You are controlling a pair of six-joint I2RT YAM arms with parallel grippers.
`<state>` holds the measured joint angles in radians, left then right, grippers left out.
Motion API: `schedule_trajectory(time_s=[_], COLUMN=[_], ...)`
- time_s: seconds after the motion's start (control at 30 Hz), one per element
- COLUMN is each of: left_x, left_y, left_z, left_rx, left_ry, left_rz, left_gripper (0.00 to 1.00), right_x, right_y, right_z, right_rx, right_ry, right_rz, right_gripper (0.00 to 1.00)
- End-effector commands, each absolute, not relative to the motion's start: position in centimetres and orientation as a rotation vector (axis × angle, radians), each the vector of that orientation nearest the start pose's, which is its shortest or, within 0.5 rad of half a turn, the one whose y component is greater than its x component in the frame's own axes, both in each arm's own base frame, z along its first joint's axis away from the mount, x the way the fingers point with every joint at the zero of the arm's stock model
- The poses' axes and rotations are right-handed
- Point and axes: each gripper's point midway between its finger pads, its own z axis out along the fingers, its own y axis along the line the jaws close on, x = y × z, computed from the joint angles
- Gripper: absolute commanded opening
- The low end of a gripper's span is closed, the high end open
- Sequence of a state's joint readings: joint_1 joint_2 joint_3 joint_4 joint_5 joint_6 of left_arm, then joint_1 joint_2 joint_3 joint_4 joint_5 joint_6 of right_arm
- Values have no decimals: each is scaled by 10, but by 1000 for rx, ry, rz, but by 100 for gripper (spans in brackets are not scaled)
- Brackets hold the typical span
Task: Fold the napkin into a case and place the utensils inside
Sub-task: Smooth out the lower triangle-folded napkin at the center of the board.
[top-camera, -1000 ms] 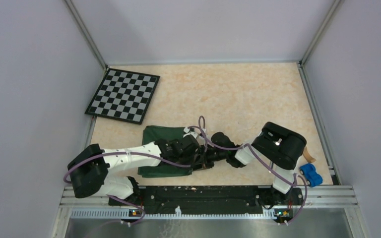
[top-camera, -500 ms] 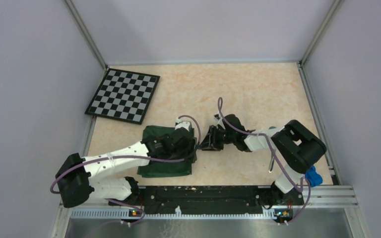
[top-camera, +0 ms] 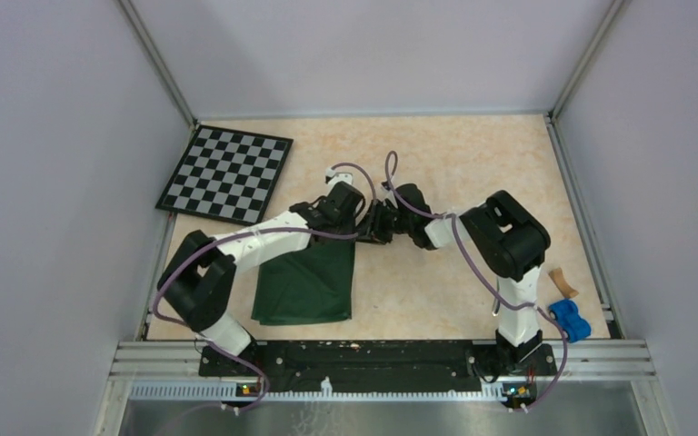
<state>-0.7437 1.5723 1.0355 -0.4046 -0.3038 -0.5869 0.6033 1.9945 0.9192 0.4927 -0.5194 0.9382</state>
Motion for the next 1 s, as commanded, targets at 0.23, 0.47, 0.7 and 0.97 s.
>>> schedule_trajectory(time_s=[0.23,0.47,0.7,0.97], left_x=[334,327,327,324], left_y=[-255,-249,-249,-255], left_z=[76,71,52,36], left_rx=[133,108,112,136], left_ry=[2421,2428,2468,2513], left_rz=[-145,-157,-148,-169], left_gripper=[40,48,40,40], right_x=[312,311,315,318], right_y=[350,352,350,353], right_z=[25,23,23,27], right_rx=[-109,-136,-106,-97], right_ry=[2415,2408,2406,2396], right_rz=[1393,1425,1401,1416], right_gripper=[7,0,0,0])
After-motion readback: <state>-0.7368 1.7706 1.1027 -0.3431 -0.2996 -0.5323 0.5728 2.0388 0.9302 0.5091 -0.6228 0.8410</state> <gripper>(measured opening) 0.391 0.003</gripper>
